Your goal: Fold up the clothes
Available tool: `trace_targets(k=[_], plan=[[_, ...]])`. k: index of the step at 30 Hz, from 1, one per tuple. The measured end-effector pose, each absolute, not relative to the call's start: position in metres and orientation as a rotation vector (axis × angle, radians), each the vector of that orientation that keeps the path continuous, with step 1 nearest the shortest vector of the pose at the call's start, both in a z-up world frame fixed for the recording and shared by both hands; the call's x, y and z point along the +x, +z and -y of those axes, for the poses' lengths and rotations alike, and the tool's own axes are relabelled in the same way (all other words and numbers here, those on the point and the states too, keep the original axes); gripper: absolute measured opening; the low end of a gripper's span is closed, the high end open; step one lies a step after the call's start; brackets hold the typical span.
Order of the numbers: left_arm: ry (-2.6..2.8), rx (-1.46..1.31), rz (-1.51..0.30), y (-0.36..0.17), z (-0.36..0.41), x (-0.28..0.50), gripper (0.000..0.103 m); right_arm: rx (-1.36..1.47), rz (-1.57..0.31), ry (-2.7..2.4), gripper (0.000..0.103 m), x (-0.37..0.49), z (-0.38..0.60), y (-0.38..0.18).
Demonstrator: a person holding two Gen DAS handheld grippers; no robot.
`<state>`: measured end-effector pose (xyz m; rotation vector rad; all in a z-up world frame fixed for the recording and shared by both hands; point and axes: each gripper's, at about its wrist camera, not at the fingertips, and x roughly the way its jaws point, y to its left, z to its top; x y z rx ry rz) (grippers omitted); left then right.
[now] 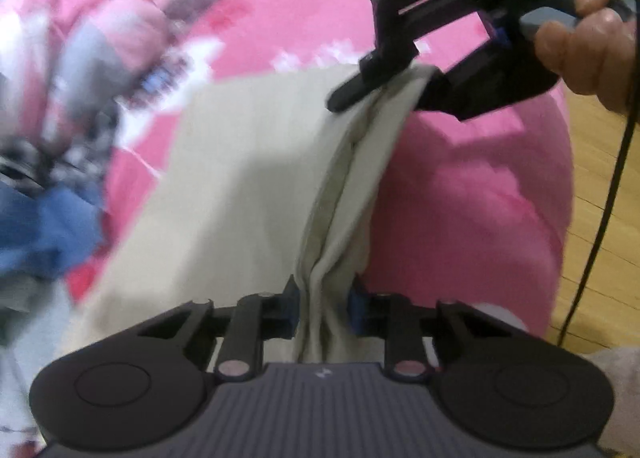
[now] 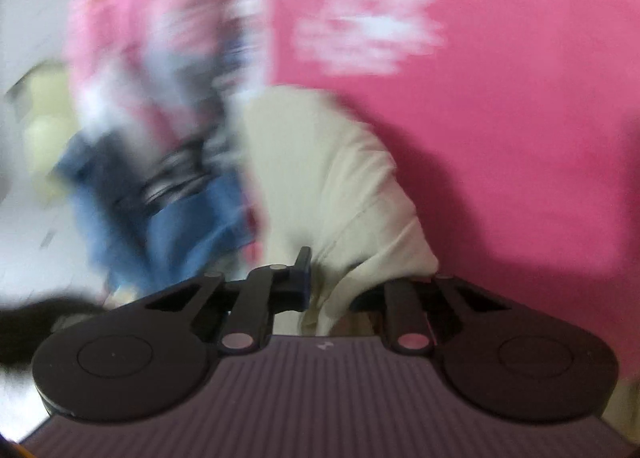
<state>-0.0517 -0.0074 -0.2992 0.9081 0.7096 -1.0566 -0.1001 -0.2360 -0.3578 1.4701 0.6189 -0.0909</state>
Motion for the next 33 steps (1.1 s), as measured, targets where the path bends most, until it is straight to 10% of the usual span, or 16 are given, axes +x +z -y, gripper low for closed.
trace_targets(k=[10, 16, 23, 33], plan=[[-1.014, 1.16, -0.433, -0.349, 0.002, -0.105, 0.024, 1.424, -0.718, 0.03, 0.015, -0.12, 0.267, -0.417], [-1.044, 1.065, -0.513, -0.335, -0.004, -0.093, 0.032, 1.369, -0.744, -0.19, 0.03, -0.158, 0.291, -0.382], [-1.069, 0.683, -0.781, -0.278, -0.03, -0.064, 0.039, 0.718, -0.727, -0.152, 0.025, -0.131, 0.237, -0.293], [-0.962, 0.522, -0.938, -0.315, -0.018, -0.038, 0.038, 0.272, -0.893, -0.044, 0.016, -0.088, 0.189, -0.328]])
